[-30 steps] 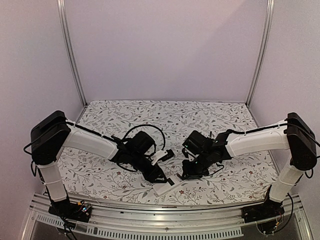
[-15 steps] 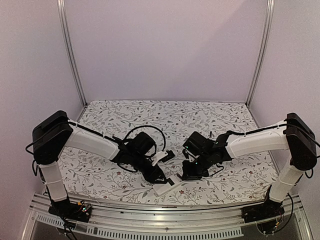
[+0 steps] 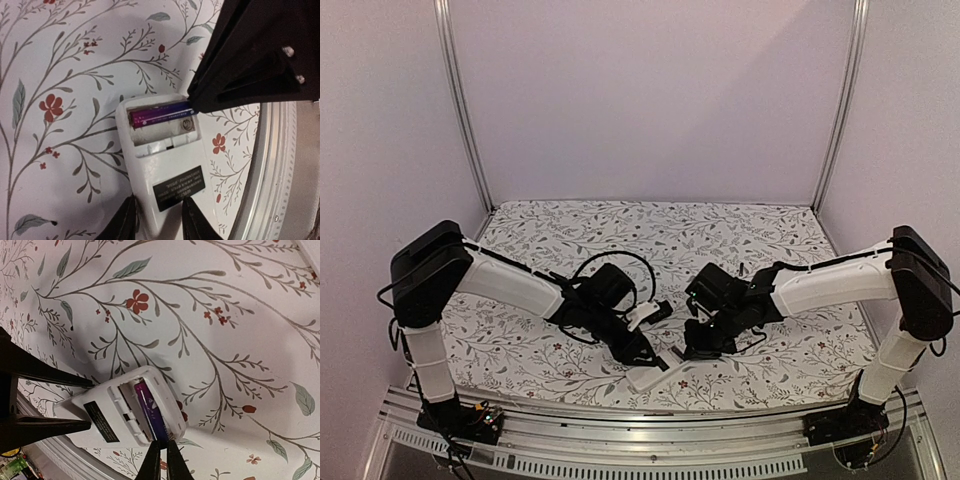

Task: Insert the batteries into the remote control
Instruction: Load the battery into the battery compartment, then adjust the battery in the battery compartment.

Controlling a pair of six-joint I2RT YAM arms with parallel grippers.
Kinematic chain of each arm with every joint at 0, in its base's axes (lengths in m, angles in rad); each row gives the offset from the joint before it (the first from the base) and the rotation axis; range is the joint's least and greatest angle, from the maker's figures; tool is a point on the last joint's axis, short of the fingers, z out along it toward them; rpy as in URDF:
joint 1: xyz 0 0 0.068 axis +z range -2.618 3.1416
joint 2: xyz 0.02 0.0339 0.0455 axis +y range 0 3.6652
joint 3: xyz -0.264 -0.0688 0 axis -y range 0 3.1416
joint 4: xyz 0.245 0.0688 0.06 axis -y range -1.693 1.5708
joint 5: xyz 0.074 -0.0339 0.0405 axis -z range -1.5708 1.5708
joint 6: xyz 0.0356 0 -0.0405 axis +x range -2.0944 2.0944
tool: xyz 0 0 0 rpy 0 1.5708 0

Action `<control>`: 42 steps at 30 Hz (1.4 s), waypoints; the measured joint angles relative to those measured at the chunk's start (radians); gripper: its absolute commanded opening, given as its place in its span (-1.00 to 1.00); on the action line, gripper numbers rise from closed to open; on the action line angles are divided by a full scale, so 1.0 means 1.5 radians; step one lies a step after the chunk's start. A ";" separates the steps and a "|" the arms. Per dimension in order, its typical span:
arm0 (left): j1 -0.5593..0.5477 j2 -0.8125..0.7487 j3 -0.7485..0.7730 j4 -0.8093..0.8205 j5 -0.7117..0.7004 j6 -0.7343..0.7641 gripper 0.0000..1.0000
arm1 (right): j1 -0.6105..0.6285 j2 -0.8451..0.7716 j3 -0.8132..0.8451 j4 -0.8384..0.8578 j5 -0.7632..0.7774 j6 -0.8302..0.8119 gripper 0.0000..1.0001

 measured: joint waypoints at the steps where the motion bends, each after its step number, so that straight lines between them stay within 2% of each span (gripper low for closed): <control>1: 0.000 0.001 0.001 0.000 0.002 0.001 -0.40 | 0.000 0.000 0.000 0.001 0.001 0.003 -0.92; 26: 0.000 0.014 0.013 0.004 0.018 0.004 -0.49 | 0.000 0.025 0.002 0.053 0.024 0.025 -0.93; 34: 0.000 0.014 0.013 0.004 0.018 0.009 -0.48 | 0.000 0.022 0.048 -0.002 0.050 -0.040 -0.75; 38: 0.000 0.014 0.013 0.004 0.018 0.009 -0.48 | -0.001 0.010 0.054 -0.019 0.051 -0.066 -0.53; 42: 0.000 0.014 0.013 0.004 0.018 0.009 -0.48 | -0.006 0.010 0.053 -0.030 0.042 -0.082 -0.42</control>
